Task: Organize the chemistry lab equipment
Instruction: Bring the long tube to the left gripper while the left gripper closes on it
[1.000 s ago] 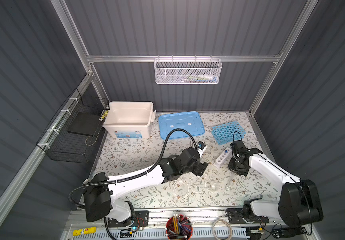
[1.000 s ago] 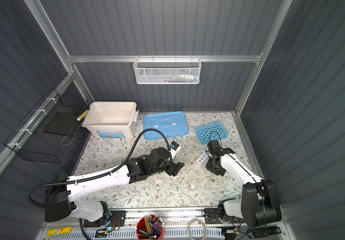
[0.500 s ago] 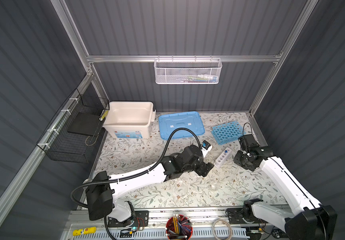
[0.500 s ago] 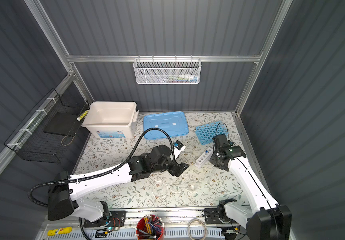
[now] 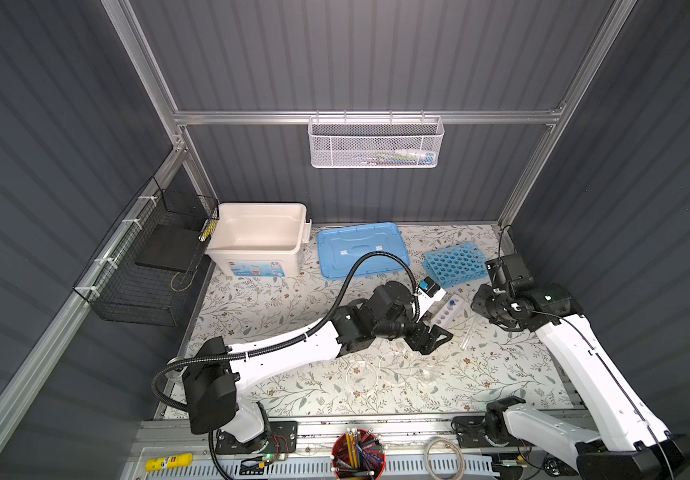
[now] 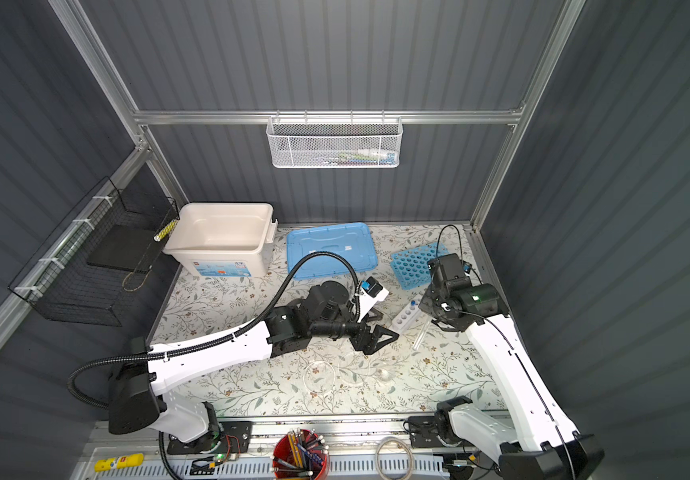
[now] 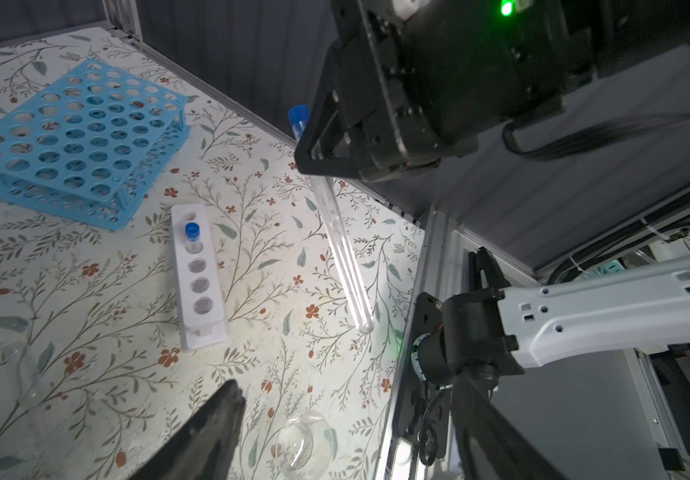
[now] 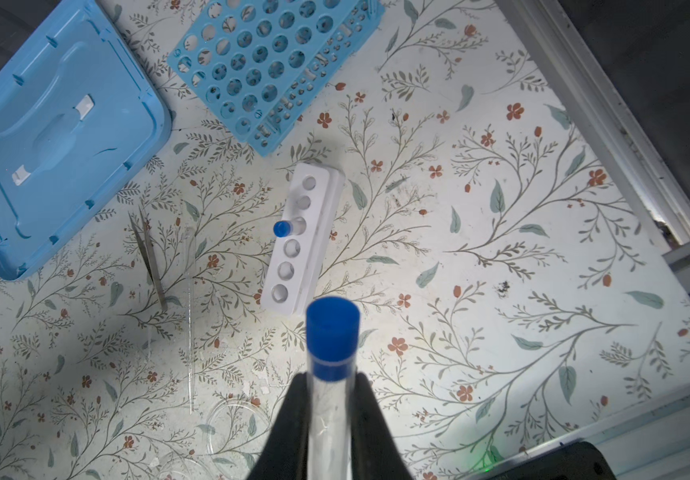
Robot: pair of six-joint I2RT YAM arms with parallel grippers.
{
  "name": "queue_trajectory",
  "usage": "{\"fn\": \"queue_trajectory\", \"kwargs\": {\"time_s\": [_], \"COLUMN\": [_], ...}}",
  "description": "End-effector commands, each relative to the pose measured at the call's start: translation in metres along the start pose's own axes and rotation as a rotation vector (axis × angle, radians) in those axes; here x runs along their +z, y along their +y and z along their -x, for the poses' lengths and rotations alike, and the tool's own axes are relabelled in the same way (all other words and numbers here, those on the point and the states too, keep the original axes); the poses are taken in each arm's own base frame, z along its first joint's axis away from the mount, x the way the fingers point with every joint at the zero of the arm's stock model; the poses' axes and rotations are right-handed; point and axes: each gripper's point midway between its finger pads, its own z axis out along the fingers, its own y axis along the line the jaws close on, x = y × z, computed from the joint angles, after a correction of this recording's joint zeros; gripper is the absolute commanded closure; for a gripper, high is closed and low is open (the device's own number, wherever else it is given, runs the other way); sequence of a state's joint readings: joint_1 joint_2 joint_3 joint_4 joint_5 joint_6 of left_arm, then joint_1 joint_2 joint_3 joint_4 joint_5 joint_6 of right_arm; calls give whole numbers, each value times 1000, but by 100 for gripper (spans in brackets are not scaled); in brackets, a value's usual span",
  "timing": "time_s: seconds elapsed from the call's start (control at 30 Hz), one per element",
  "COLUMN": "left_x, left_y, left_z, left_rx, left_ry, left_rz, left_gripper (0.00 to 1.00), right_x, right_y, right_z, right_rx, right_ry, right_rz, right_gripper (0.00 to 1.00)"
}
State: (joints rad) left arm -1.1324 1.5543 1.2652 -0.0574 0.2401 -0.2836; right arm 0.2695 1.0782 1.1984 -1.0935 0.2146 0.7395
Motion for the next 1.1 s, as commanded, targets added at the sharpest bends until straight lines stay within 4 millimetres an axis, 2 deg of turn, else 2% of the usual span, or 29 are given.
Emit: {"fn": "queue_trajectory", "kwargs": {"time_s": [0.0, 0.23, 0.43, 0.57, 1.03, 1.07], "left_x": [9, 21, 22, 30, 49, 46], "left_y": [-9, 4, 5, 4, 8, 2], "left_z": [15, 20, 29, 33, 26, 42], "left_rx": [-3, -20, -35, -51, -81, -66], "left_ry": [-26, -40, -61, -66, -42, -74], "left_rz": [-62, -68, -117, -146, -177, -190], "left_gripper": [21, 24, 25, 27, 34, 35], "right_x": [-6, -22, -28, -30, -48, -48], "right_y": [4, 29, 37, 48, 56, 57], "right_z": [3, 13, 16, 16, 19, 19], "right_rx": [0, -5, 5, -16, 18, 17], "right_ry": [-15, -49, -65, -81, -100, -100], "right_rz": [-5, 67, 112, 164, 253, 255], "right_gripper": [92, 92, 92, 92, 92, 92]}}
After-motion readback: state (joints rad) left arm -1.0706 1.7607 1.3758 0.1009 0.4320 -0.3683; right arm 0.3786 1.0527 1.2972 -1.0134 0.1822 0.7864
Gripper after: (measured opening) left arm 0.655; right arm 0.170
